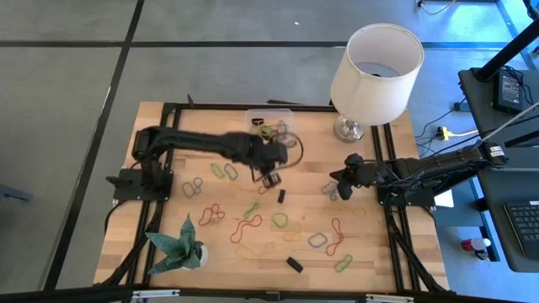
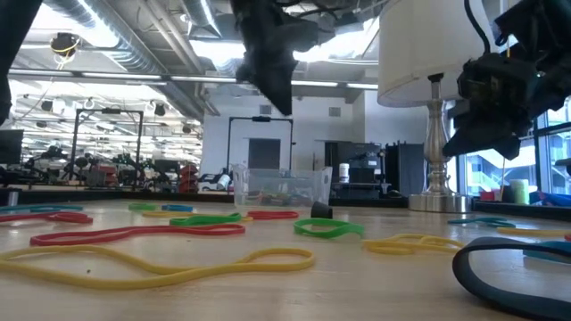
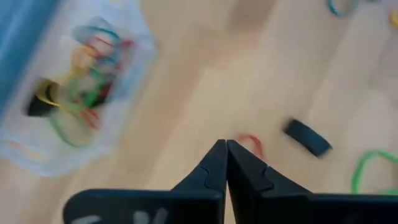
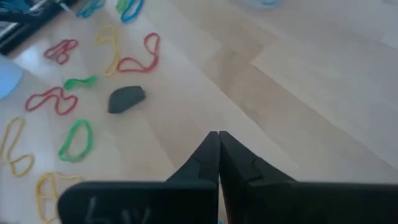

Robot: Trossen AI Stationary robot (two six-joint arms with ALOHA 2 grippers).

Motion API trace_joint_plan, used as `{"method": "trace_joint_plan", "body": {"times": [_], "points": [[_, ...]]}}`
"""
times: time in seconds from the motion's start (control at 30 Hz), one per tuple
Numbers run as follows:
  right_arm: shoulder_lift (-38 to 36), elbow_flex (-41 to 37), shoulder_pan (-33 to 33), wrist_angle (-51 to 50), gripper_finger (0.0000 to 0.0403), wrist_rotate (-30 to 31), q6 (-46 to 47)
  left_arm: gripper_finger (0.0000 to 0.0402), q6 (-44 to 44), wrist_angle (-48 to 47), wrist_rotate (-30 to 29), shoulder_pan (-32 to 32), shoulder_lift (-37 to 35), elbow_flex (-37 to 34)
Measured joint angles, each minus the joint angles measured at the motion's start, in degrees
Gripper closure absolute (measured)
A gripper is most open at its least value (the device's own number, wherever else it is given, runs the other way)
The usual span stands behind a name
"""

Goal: Pick and place rubber bands into bin
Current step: Put the black rubber band into the transparent bin

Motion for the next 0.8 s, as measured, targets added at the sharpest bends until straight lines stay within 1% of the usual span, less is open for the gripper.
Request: {"method": "trace_joint_plan", "body": {"times": [0.07,0.1,0.27,0.37,0.47,0.57,0.8], "points": [[0.1,1.1,0.8,0.0,0.0400,0.0,-1.4,0.0400,-1.1,1.3,0.2,-2.2,-0.1,-2.8],[0.0,1.9,1.2,0.0,0.0400,0.0,-2.3,0.0400,-1.4,3.4,0.4,-3.2,-0.4,-4.6],[1.2,7.0,2.7,-1.2,0.0401,0.6,-4.3,0.0400,-1.6,19.5,4.8,-6.9,-3.8,-16.5],[4.5,11.6,3.6,-5.1,0.0401,2.1,-4.1,0.0400,-2.6,27.5,5.4,-7.7,-8.0,-24.1],[10.2,17.4,4.7,-9.7,0.0402,3.2,-4.1,0.0400,-3.2,32.0,5.4,-8.0,-12.9,-30.9],[17.7,24.4,5.5,-14.2,0.0402,4.5,-2.0,0.0400,-3.1,35.4,5.5,-8.5,-18.5,-36.9],[38.8,44.1,6.8,-26.7,0.0403,4.8,8.4,0.0400,-3.5,40.1,5.4,-10.7,-32.5,-49.4]]}}
